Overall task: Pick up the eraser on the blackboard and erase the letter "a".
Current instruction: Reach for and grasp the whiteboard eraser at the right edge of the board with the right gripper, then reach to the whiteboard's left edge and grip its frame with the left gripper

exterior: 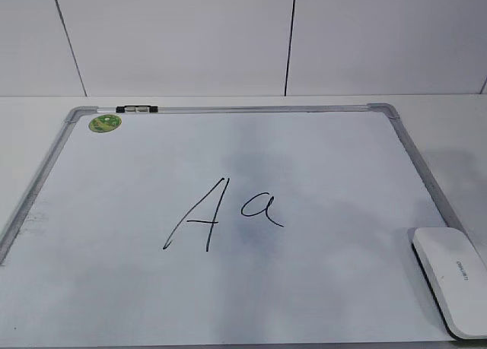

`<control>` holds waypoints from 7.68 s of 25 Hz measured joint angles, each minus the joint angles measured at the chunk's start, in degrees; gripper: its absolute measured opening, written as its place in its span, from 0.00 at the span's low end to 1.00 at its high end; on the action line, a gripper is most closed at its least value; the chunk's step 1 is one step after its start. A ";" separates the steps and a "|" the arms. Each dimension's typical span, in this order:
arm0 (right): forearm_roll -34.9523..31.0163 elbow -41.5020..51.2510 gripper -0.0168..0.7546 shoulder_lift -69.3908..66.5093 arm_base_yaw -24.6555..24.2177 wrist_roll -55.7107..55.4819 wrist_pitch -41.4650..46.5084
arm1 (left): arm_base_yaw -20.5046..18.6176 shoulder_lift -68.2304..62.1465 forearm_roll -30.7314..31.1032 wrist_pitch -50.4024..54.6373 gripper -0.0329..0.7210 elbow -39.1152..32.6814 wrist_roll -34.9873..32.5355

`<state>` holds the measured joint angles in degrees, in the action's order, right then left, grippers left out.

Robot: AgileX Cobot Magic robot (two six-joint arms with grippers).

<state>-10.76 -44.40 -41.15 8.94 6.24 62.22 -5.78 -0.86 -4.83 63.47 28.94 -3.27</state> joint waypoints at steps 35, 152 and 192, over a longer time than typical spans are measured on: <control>4.54 -0.22 0.89 -33.72 2.44 -9.83 -5.40 | 0.00 0.00 0.00 0.00 0.36 0.00 0.00; 10.76 -26.23 0.71 -46.63 12.82 -15.09 4.98 | 0.00 0.00 0.00 0.00 0.36 0.00 0.00; 11.97 -31.01 0.71 -46.63 20.46 -14.99 8.35 | 0.00 -56.08 -7.22 -10.25 0.36 26.53 0.02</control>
<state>1.21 -75.41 -87.78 29.40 -8.74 70.56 -5.78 -56.94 -12.05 53.21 55.47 -3.25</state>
